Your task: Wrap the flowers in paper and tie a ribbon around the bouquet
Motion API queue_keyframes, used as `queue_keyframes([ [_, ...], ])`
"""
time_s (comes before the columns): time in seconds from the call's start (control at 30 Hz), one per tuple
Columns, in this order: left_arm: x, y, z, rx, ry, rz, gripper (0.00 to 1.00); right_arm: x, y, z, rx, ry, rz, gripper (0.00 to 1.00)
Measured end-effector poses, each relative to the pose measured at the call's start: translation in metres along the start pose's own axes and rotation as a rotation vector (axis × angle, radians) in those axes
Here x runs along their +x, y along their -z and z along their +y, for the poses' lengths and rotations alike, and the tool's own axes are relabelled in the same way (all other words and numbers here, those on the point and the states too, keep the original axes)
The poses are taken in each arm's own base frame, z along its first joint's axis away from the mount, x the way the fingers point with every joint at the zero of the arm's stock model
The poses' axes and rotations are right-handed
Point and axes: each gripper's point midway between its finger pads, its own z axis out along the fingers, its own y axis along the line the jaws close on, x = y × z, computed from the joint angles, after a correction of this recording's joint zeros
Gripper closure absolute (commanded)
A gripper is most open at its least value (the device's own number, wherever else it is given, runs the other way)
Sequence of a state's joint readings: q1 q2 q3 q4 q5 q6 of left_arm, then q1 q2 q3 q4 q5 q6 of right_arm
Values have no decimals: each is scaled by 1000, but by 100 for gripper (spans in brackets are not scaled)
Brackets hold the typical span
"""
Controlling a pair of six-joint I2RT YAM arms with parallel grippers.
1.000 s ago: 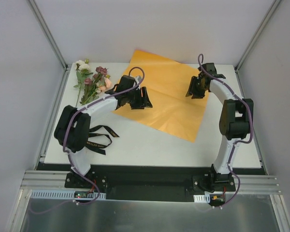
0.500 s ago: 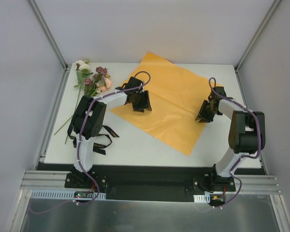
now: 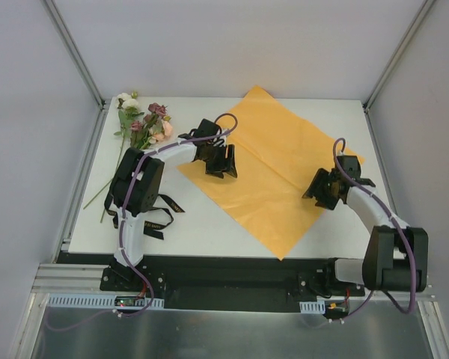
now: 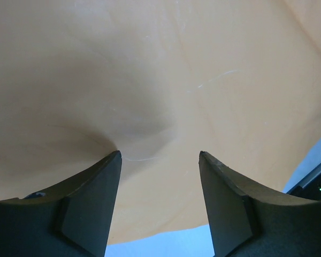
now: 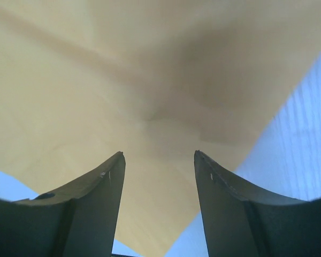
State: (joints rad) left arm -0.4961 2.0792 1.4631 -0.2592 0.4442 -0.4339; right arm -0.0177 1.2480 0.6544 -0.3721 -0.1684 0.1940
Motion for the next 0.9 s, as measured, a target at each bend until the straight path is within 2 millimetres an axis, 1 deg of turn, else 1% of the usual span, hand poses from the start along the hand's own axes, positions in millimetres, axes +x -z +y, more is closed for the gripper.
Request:
queue_keyframes([
  [0.07, 0, 3, 0, -1, -21, 3, 36, -19, -2, 15, -14, 26, 10, 44],
  [0.13, -2, 8, -2, 10, -25, -2, 35, -40, -11, 31, -25, 50, 22, 44],
  [0.2, -3, 11, -4, 23, -24, -4, 35, -53, -22, 41, -29, 62, 35, 45],
  [0.27, -3, 11, -6, 39, -22, 0, 36, -57, -33, 44, -24, 66, 47, 46],
  [0.33, -1, 11, -7, 45, -18, 10, 37, -50, -38, 39, -4, 56, 66, 46],
  [0.4, 3, 10, -5, 45, -13, 18, 37, -38, -40, 29, 18, 39, 86, 46],
  [0.47, 12, 7, -1, 37, -5, 37, 37, -24, -43, 19, 26, 7, 103, 46],
  [0.5, 17, 5, 0, 38, 4, 51, 36, -25, -41, 16, 23, 2, 83, 46],
  [0.63, 23, 3, -6, 48, -12, 58, 35, -16, -32, 3, -4, -62, 36, 45],
  [0.73, 27, 1, -13, 63, -22, 69, 35, -4, -23, -5, -16, -106, 21, 45],
  [0.83, 22, -3, -17, 84, -17, 80, 35, 16, -12, -12, -18, -144, 19, 45],
  [0.9, 13, -10, -23, 109, -12, 83, 34, 29, -6, -15, -18, -169, 16, 45],
])
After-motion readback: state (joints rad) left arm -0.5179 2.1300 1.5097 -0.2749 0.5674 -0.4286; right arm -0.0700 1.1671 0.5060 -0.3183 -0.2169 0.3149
